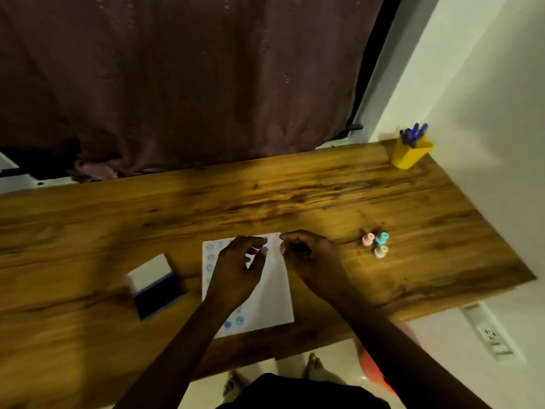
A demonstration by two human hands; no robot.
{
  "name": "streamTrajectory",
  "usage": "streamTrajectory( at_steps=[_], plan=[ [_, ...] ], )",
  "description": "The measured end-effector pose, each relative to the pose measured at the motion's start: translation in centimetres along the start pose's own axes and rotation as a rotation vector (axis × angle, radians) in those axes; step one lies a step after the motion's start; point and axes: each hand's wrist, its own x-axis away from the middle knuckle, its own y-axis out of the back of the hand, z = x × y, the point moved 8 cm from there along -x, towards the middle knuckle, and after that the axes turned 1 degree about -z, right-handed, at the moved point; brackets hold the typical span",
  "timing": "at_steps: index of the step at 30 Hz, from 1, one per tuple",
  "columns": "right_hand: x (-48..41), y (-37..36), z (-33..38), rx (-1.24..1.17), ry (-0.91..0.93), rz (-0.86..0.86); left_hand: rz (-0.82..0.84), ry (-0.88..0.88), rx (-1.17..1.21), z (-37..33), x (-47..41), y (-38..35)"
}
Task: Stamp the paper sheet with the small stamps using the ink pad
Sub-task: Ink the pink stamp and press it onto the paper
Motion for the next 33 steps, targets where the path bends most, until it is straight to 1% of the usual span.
streamTrajectory(
  at_steps=[5,9,15,20,28,33],
  plan=[
    [0.7,5.3,-3.3,0.020,-0.018,-0.087,0.108,-0.039,0.050,-2.9,-0.2,-5.1],
    [1.0,8.8,-5.5,0.113,0.027,-0.130,0.180,-0.052,0.065,-4.6,-0.5,-9.0],
    [-0.3,12.6,-9.8,0.549,-0.067,-0.090,0.275,-0.053,0.028,-6.4,-1.6,-13.7],
    [-2.0,14.2,-11.8,0.746,-0.030,-0.081,0.282,-0.026,0.011,-6.8,-1.9,-15.7],
    [-3.9,13.9,-14.2,0.886,-0.019,0.004,0.278,-0.002,0.007,-6.7,-2.3,-16.1],
    [-4.0,13.9,-13.7,0.820,0.004,-0.020,0.266,-0.007,0.007,-6.4,-2.6,-15.5]
  ],
)
